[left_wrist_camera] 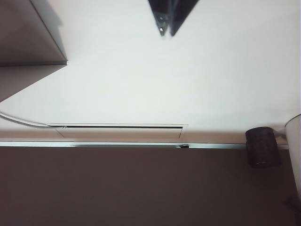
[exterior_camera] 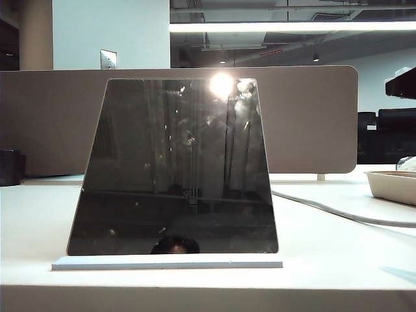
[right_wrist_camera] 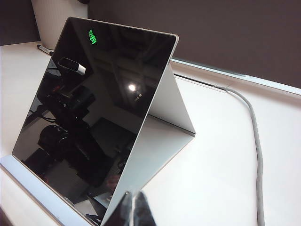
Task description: Push the base of the mirror on the table to move it forward for a short distance.
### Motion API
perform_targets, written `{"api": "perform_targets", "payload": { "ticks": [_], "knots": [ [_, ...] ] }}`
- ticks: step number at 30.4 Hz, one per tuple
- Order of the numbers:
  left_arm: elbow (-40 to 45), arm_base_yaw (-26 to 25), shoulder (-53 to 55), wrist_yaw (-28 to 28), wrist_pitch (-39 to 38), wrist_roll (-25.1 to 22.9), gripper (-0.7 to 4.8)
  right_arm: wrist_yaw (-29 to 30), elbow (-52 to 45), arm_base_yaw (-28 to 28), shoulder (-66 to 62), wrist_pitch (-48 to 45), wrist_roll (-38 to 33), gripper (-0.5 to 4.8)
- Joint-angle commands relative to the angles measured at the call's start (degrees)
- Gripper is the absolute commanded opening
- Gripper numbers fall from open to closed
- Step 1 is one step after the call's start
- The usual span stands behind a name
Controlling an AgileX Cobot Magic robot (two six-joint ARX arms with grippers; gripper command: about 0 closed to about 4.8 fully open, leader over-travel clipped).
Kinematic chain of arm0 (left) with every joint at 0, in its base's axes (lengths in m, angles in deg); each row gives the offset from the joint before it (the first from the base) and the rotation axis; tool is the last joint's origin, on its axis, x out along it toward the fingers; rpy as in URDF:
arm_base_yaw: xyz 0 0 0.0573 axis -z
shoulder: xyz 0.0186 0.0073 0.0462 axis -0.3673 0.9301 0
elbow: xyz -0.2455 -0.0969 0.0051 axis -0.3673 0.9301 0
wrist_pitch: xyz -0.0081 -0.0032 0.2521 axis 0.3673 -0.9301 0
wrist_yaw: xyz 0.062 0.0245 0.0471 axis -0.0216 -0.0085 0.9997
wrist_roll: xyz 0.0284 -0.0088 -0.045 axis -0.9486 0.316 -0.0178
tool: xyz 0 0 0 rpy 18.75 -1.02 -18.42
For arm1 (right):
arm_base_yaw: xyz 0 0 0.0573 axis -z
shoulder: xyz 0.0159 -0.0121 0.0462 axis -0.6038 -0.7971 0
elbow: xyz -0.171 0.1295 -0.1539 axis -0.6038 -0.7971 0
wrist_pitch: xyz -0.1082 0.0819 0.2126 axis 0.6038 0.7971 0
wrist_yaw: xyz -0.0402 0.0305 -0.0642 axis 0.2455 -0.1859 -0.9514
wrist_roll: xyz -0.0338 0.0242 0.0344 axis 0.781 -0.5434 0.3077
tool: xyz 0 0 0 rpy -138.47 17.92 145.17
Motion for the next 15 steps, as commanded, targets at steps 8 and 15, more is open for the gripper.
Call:
{"api": "perform_targets", "payload": {
  "ticks": [8, 15],
  "knots": [
    [-3.13, 2.71, 0.04, 0.59, 6.84, 4.46, -0.01, 0.04, 0.04, -0.02, -0.02, -0.81, 0.04, 0.22],
    [-16.13, 12.66, 5.07, 1.16, 6.62, 7.93, -0.01, 0.02, 0.04, -0.02, -0.02, -0.76, 0.02, 0.22]
  ]
}}
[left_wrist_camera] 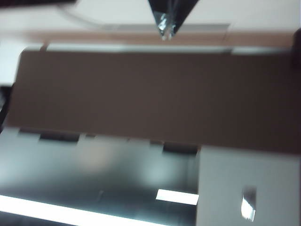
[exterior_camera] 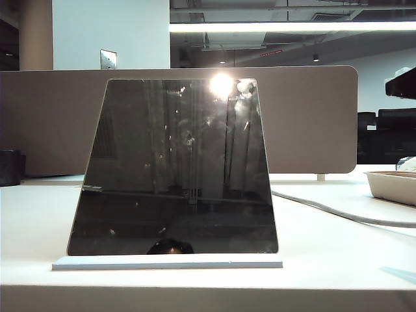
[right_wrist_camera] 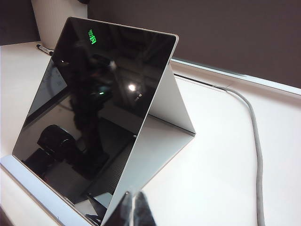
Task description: Push the base of the mirror on the table to move it forward for a short distance.
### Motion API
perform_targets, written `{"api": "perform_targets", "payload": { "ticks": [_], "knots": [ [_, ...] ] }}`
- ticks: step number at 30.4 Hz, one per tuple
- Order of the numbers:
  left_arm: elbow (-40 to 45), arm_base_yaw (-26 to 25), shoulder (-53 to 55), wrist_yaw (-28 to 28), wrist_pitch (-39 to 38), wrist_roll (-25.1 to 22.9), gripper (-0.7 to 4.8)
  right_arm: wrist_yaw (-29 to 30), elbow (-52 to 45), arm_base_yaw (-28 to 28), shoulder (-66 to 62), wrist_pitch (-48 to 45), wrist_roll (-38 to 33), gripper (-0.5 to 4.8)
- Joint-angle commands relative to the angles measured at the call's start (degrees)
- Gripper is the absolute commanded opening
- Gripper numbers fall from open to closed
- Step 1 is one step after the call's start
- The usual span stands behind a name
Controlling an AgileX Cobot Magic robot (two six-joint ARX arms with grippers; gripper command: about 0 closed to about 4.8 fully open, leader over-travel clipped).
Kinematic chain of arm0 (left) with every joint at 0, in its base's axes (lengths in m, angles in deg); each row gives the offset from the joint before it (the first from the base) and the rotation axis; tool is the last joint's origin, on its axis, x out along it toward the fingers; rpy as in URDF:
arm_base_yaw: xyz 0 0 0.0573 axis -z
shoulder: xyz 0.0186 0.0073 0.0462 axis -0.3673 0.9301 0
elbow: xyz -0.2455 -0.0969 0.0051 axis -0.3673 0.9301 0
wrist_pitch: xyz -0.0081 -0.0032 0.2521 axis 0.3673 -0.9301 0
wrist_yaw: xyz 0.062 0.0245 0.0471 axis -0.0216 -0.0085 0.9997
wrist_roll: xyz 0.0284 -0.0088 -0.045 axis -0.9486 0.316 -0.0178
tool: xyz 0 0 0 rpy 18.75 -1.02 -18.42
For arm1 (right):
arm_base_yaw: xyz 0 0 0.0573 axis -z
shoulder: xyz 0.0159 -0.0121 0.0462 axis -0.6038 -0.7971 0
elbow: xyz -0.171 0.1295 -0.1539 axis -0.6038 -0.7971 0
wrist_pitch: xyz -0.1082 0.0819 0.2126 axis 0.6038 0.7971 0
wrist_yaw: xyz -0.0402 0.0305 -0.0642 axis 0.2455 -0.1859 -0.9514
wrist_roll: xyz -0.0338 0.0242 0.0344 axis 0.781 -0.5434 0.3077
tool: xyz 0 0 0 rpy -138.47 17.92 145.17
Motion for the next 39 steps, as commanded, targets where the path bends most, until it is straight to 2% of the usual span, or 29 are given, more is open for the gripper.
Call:
{"api": "perform_targets", "payload": {
  "ticks": [1, 4, 8, 11, 13, 17, 21, 25, 27, 32, 39],
  "knots": [
    [-6.64, 4.63, 3.65, -1.53, -5.55, 5.25, -0.01, 0.02, 0.04, -0.02, -0.02, -0.79, 0.02, 0.22],
    [-13.27, 8.66, 7.93, -7.06, -14.23, 9.18, -0.01, 0.02, 0.04, -0.02, -0.02, -0.76, 0.04, 0.22],
    [-21.18, 14.27, 17.44, -20.2, -29.03, 9.64, -0.01, 0.02, 0.04, 0.0, -0.02, -0.79, 0.02, 0.22],
    [-25.27, 17.9, 26.45, -21.9, -40.17, 11.04, -0.01, 0.02, 0.04, -0.02, -0.02, -0.79, 0.02, 0.22],
    [-26.64, 19.32, 33.35, -22.01, -43.87, 11.54, -0.01, 0.02, 0.04, -0.02, -0.02, -0.79, 0.04, 0.22],
    [-26.99, 21.7, 46.25, -24.57, -42.25, 11.54, -0.01, 0.02, 0.04, 0.0, -0.02, -0.79, 0.02, 0.21],
    [-27.02, 24.83, 54.73, -27.04, -41.11, 12.96, -0.01, 0.02, 0.04, 0.0, -0.02, -0.79, 0.04, 0.22],
    [-27.12, 29.88, 60.41, -27.71, -40.76, 15.37, -0.01, 0.04, 0.04, 0.0, -0.02, -0.79, 0.02, 0.22],
    [-27.21, 32.17, 63.89, -27.91, -37.9, 16.37, -0.01, 0.02, 0.04, 0.0, -0.02, -0.79, 0.02, 0.22],
    [-27.65, 34.73, 70.25, -27.8, -31.28, 19.17, -0.01, 0.0, 0.04, -0.09, -0.02, -0.81, 0.04, 0.22],
    [-31.56, 36.2, 75.03, -26.47, -31.04, 18.18, -0.01, 0.0, 0.04, -0.15, -0.02, -0.79, 0.02, 0.22]
  ]
}}
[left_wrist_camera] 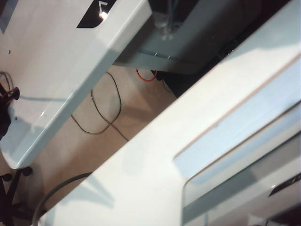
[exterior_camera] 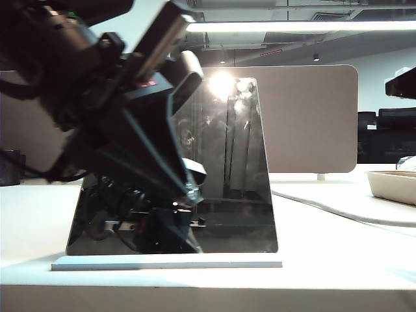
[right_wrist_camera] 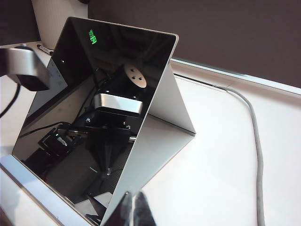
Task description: Push the base of the mirror on the table to move it forward for a short distance.
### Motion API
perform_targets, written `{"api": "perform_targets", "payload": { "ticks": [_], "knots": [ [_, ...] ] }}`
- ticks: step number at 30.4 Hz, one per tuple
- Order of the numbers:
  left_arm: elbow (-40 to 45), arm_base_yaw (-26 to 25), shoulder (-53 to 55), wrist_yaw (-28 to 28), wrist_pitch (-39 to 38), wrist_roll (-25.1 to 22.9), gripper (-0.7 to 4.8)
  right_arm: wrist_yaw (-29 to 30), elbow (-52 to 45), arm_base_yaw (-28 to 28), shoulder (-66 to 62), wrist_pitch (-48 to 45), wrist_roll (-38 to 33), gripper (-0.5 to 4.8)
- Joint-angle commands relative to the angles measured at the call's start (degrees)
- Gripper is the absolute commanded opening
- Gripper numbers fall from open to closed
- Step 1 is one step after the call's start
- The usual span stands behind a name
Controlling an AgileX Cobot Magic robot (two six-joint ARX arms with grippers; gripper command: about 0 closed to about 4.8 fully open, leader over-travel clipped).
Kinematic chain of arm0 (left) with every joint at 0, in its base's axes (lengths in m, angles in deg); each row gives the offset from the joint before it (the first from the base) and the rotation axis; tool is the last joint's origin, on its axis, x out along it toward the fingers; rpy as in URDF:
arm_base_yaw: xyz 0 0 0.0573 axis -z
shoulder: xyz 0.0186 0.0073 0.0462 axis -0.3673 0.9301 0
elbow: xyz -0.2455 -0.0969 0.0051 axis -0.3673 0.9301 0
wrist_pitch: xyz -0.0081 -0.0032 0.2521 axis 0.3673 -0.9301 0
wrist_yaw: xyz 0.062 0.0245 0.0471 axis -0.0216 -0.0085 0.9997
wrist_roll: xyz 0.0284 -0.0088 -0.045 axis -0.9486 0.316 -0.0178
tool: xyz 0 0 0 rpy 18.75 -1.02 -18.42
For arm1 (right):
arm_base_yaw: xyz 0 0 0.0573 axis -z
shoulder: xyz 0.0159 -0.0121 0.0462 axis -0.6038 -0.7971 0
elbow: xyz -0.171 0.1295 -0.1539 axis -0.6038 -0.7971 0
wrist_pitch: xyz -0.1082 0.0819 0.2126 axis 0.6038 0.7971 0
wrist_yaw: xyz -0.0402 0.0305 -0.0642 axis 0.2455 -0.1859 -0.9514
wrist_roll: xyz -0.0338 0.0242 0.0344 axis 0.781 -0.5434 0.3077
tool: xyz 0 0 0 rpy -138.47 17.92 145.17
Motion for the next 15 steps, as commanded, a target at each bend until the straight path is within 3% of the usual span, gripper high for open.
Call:
{"api": "perform_targets", "payload": {
  "ticks": [1, 7, 15],
  "knots": [
    [-2.32, 0.22, 1.44, 0.13, 0.22, -1.22, -0.01, 0.04, 0.04, -0.13, -0.02, -0.81, 0.02, 0.22],
    [-4.31, 0.48, 2.01, -0.22, 0.98, -1.25, -0.01, 0.04, 0.04, -0.13, -0.02, -0.79, 0.02, 0.22],
    [-4.35, 2.32, 2.89, 7.74, -0.74, 0.39, -0.01, 0.04, 0.04, -0.15, -0.02, -0.79, 0.02, 0.22]
  ]
}}
